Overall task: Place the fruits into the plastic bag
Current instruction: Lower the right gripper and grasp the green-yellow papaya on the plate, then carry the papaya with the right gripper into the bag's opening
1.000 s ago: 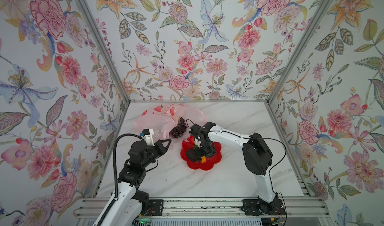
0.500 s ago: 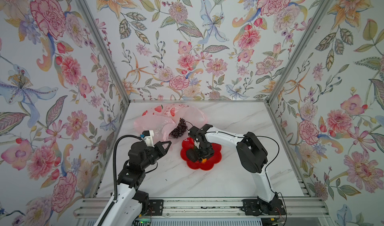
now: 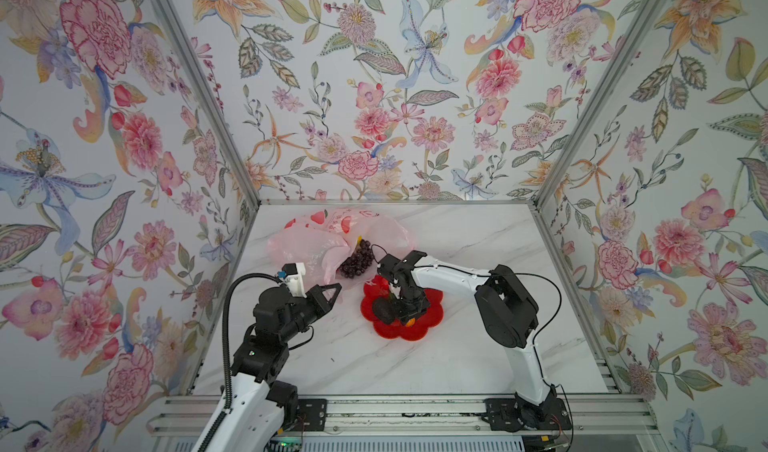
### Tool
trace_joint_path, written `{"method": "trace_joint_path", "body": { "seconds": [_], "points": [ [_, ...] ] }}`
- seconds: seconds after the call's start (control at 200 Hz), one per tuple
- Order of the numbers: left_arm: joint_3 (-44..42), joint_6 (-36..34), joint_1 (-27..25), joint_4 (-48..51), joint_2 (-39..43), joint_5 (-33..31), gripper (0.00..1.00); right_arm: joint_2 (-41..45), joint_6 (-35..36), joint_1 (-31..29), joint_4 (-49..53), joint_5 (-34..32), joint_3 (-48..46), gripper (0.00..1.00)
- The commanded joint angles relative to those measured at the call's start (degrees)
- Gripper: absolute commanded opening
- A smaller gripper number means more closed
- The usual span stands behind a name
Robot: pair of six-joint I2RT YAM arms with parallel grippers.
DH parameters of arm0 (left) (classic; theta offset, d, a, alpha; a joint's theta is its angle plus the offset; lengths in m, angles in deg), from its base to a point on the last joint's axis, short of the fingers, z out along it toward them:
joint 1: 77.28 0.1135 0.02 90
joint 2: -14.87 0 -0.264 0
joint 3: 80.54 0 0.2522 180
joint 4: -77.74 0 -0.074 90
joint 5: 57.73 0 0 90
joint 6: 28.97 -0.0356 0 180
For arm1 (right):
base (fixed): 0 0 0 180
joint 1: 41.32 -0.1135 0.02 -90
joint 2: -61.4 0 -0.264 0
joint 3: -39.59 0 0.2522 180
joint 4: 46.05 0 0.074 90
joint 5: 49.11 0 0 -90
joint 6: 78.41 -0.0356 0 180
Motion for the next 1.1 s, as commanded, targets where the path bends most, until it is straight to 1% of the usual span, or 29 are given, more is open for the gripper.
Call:
{"method": "trace_joint_path", "body": {
  "seconds": [0.0, 0.125, 0.295, 0.395, 0.606, 0.821, 0.976, 1.096],
  "points": [
    [-1.94, 1.98, 0.36, -0.65, 1.61, -0.95, 0.0, 3.8, 1.08, -0.47, -0.14, -1.68, -1.71, 0.29],
    [-2.57, 2.49, 0.4, -0.53, 2.78, -1.46, 0.0, 6.18, 1.56, -0.43, -0.64, -0.75, -2.73, 0.28],
    [-2.22, 1.97, 0.42, -0.77, 1.93, -1.62, 0.0, 9.81, 2.69, -0.39, -1.12, 2.7, -4.2, 0.27],
    [-1.69, 1.63, 0.39, -1.28, 1.04, -1.59, 0.0, 11.8, 3.24, -0.23, -1.21, 5.42, -4.47, 0.27],
    [-1.33, 0.99, 0.44, -1.97, -0.63, -1.5, 0.0, 14.18, 3.26, 0.06, -1.39, 13.54, -2.41, 0.27],
    [-0.7, 0.04, 0.35, -2.32, -2.24, -0.84, 0.0, 12.84, 1.12, 0.2, -1.54, 21.26, 2.24, 0.27],
    [0.05, -1.12, 0.4, -2.18, -3.49, -0.3, 0.0, 10.33, -0.7, 0.32, -2.2, 27.09, 5.98, 0.28],
    [0.78, -1.94, 0.47, -1.58, -3.69, -0.01, 0.0, 7.68, -3.54, 1.25, -3.77, 32.18, 8.11, 0.28]
  ]
}}
